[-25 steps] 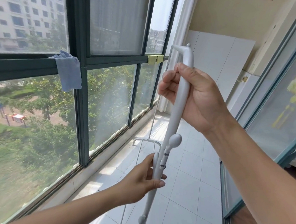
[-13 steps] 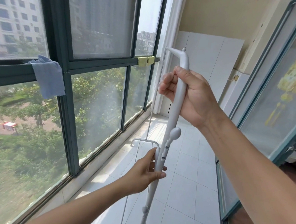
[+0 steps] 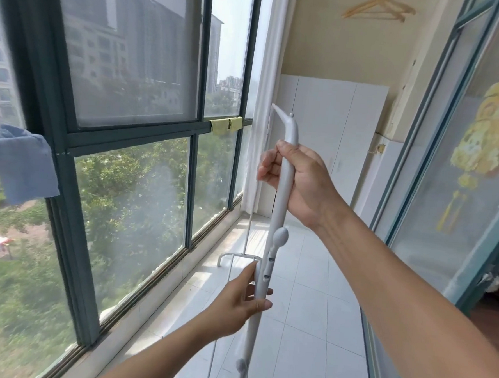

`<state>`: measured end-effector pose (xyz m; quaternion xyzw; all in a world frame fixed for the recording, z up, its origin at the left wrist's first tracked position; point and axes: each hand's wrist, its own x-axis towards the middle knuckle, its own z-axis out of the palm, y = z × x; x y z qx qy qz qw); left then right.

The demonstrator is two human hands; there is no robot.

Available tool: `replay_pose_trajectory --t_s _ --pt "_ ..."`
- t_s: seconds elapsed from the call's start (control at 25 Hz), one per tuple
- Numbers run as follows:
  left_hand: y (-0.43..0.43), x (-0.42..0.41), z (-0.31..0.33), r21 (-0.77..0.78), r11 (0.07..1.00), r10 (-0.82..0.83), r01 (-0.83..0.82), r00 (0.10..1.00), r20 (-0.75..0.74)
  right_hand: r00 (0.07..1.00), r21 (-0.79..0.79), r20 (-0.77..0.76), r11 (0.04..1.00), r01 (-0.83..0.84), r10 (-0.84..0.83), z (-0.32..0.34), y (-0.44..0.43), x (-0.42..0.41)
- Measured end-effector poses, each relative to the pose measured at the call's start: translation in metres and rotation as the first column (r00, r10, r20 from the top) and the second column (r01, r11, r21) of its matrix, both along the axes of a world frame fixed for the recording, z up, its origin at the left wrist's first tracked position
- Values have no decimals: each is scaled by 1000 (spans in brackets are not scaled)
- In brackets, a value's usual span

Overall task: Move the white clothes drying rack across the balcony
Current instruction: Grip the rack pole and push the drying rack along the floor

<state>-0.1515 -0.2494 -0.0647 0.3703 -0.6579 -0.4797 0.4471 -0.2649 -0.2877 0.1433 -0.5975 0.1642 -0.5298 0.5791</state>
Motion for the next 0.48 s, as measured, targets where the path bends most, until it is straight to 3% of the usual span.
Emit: replay_pose_trajectory --t_s 0.48 --pt "-180 3 -5 30 999 14 -12 999 -37 990 15 -111 996 92 -90 5 -168 9"
